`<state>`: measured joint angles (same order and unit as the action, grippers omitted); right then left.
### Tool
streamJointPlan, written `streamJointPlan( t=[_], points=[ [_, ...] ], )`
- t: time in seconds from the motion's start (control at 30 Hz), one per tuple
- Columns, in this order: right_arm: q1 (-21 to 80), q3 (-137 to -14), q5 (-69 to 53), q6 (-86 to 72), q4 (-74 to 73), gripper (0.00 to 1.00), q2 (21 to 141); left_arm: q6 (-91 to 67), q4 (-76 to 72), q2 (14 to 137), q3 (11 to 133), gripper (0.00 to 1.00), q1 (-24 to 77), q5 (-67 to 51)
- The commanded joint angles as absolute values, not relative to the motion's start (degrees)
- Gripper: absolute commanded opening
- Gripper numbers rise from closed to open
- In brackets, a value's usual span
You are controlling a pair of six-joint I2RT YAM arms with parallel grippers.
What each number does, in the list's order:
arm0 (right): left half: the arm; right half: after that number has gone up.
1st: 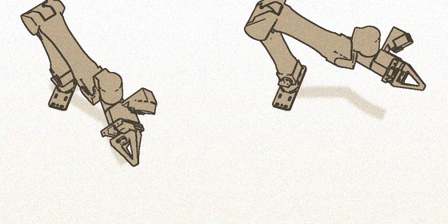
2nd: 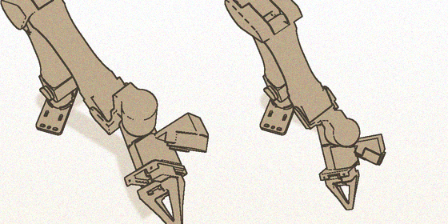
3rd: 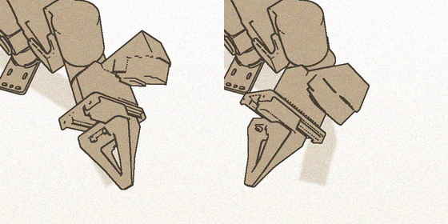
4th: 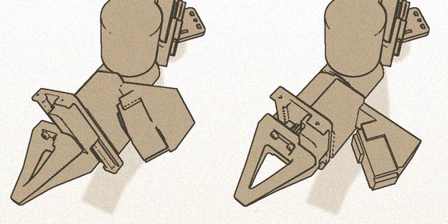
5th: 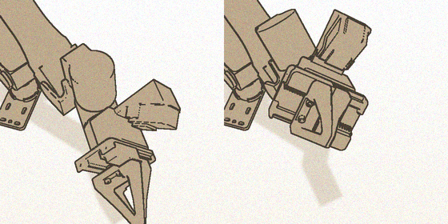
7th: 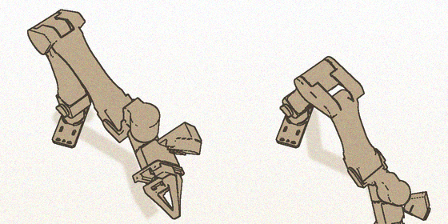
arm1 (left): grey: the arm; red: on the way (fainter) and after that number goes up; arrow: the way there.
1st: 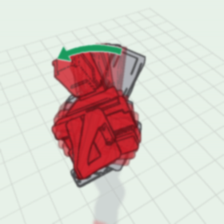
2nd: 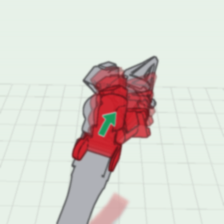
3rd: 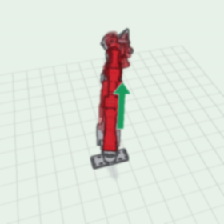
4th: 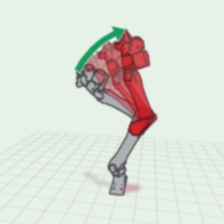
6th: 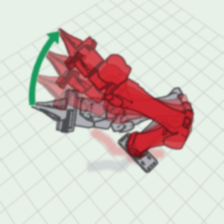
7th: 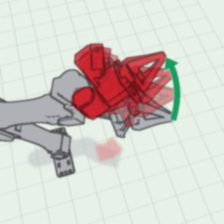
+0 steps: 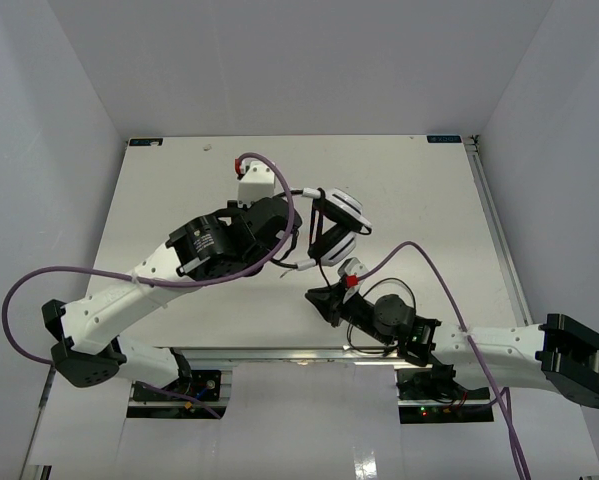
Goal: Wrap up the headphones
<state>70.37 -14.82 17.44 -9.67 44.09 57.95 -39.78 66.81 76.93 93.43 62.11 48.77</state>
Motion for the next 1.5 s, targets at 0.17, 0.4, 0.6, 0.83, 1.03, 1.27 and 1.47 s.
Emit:
streamJointPlan(
  t=[0.17,0.4,0.6,0.83,1.03,1.27,1.47],
  points=[
    [70.8,-12.9,20.5,-9.6,51.8,0.22,58.9,-41.7,54.1,66.2,91.0,0.00,62.1,49.2],
    [70.8,-13.1,20.3,-9.7,55.0,0.24,63.2,-41.1,53.5,64.6,90.2,0.00,62.2,45.2],
    [68.9,-14.1,18.6,-10.2,57.5,0.25,68.3,-38.7,51.7,61.7,87.9,0.00,62.2,39.6],
    [64.4,-15.0,13.6,-11.8,63.2,0.25,75.9,-37.4,51.7,58.8,86.5,0.00,62.2,32.8],
    [60.7,-15.0,9.1,-12.3,69.7,0.25,81.1,-35.6,51.8,57.1,86.3,0.00,62.2,25.1],
    [52.6,-17.8,-0.1,-13.7,69.6,0.08,82.8,-25.9,53.1,57.1,85.2,0.00,62.2,9.3],
    [42.2,-28.7,-8.7,-14.9,42.3,0.08,73.4,-12.8,58.5,60.5,80.8,0.00,62.2,7.1]
  ],
)
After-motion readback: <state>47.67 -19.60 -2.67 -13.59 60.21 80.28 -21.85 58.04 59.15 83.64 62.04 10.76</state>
